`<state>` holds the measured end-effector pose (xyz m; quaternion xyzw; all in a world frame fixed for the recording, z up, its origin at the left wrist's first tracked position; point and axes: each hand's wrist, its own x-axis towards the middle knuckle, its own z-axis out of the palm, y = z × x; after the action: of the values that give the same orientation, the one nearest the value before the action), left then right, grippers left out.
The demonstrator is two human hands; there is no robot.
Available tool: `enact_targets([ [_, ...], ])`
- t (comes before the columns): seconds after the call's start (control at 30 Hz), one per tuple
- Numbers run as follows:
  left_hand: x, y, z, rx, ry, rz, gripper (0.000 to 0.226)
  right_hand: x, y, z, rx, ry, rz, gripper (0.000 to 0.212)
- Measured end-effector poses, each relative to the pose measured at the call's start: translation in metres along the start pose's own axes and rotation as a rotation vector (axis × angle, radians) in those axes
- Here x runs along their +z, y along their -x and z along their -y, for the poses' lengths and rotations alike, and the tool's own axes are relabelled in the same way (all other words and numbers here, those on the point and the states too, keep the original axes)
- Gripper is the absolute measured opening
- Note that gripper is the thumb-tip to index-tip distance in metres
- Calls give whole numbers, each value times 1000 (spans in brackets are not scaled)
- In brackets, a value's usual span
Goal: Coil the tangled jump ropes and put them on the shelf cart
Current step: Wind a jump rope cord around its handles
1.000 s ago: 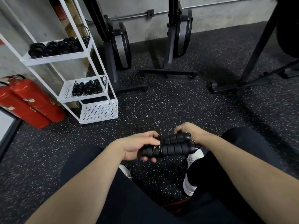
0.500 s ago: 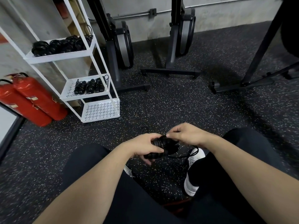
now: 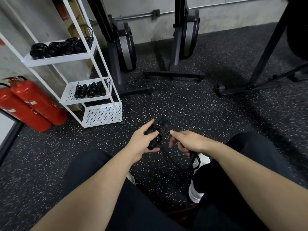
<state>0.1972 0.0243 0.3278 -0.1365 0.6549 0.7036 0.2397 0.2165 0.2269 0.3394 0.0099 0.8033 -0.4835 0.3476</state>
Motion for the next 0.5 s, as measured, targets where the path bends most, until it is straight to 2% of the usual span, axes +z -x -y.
enact_targets([
  [0.1, -4, 0, -4, -14, 148, 8, 57, 0, 1, 5, -119, 8, -55, 50],
  [0.17, -5, 2, -9, -33, 237, 27, 59, -4, 0, 6, -158, -84, -58, 45],
  [0.27, -8, 6, -14, -52, 349, 47, 54, -7, 0, 3, -153, -208, -44, 43],
  [0.37, -11, 9, -20, -44, 448, 78, 43, -9, 1, 0, -166, -230, -19, 41],
  [0.5, -13, 15, -26, -37, 572, 87, 43, -14, -2, -7, -188, -348, 57, 36],
])
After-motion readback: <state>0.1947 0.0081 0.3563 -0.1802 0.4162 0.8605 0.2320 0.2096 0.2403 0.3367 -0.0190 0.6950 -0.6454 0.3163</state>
